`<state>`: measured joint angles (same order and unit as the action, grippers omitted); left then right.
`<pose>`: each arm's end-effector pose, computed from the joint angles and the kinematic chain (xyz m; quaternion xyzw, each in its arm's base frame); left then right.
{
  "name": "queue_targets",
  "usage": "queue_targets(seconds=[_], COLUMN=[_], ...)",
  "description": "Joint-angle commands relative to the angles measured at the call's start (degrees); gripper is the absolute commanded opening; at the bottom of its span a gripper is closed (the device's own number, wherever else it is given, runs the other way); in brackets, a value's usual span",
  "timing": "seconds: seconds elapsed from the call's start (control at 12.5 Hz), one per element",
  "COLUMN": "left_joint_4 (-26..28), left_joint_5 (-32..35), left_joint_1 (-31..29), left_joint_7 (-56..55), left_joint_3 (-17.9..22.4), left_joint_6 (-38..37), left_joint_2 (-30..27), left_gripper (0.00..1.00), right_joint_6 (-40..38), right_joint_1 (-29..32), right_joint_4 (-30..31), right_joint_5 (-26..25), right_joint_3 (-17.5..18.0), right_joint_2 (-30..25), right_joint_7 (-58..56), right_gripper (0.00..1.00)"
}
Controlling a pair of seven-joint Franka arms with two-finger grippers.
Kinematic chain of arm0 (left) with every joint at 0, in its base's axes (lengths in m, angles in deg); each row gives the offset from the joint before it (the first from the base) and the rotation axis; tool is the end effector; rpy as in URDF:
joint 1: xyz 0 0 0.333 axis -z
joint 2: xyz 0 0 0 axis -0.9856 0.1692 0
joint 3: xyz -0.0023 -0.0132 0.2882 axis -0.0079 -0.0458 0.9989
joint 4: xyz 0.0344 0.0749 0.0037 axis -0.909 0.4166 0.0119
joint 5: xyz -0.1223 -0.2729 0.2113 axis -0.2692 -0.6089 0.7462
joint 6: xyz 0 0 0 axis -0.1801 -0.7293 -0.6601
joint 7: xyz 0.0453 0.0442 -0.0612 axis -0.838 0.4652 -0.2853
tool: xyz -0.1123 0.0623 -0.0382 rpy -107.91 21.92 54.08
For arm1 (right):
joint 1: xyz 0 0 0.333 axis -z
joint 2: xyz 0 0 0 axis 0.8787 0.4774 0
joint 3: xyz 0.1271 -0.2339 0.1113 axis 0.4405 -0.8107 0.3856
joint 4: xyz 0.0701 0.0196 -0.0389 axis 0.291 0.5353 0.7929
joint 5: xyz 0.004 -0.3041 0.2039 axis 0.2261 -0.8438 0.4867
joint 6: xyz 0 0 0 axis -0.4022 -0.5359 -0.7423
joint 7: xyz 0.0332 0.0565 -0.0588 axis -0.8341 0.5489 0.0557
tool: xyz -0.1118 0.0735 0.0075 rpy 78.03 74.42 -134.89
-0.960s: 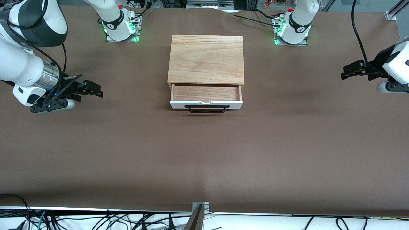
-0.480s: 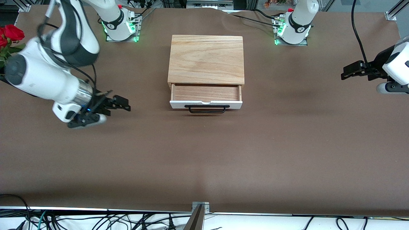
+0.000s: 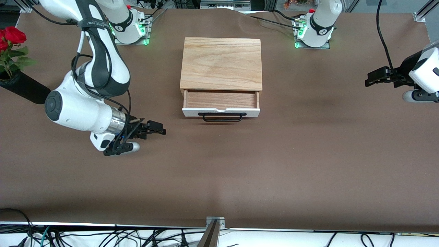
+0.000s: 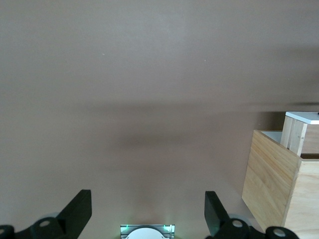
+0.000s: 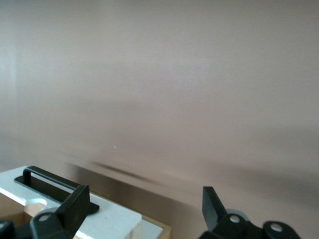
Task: Close drawer with both arms simultaneously
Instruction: 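Move the right gripper toward the drawer while the left gripper approaches too, then bring both grippers against the white drawer front beside the black handle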
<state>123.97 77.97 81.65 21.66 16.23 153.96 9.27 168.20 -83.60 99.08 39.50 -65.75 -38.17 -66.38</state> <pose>0.5327 -0.0102 0.5348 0.9942 0.0135 -0.1028 0.0275 0.6302 0.2318 0.3525 -0.9728 -0.0454 0.0019 0.2271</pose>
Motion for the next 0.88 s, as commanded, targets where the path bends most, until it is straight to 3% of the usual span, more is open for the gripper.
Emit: queue_targets(seconds=[0.0,0.16,0.4,0.8], left_joint_4=[-1.75,-2.10,-4.29,-5.00], left_joint_5=[-1.49,-4.63,-17.18,-19.15], left_joint_1=[0.71,1.59,2.29,10.63], left_joint_7=[1.10,1.09,1.10,0.22], left_joint_3=[-0.81,-1.78,-1.87,-1.87], left_joint_6=[-0.38,0.06,3.39,17.00], left_joint_2=[3.67,6.21,17.00,24.85], left_gripper=[1.00,1.00,1.00,1.00], right_joint_6=[2.40,2.24,2.15,1.71], right_joint_1=[0.32,0.24,-0.82,-3.01], right_joint_4=[-1.57,-1.13,-1.13,1.06], right_joint_5=[5.27,11.16,11.45,11.53], right_joint_3=[1.75,2.02,2.11,2.11], right_joint_2=[2.48,3.45,4.59,5.83], right_joint_7=[0.10,-0.60,-0.60,-1.21], right_gripper=[1.00,1.00,1.00,1.00])
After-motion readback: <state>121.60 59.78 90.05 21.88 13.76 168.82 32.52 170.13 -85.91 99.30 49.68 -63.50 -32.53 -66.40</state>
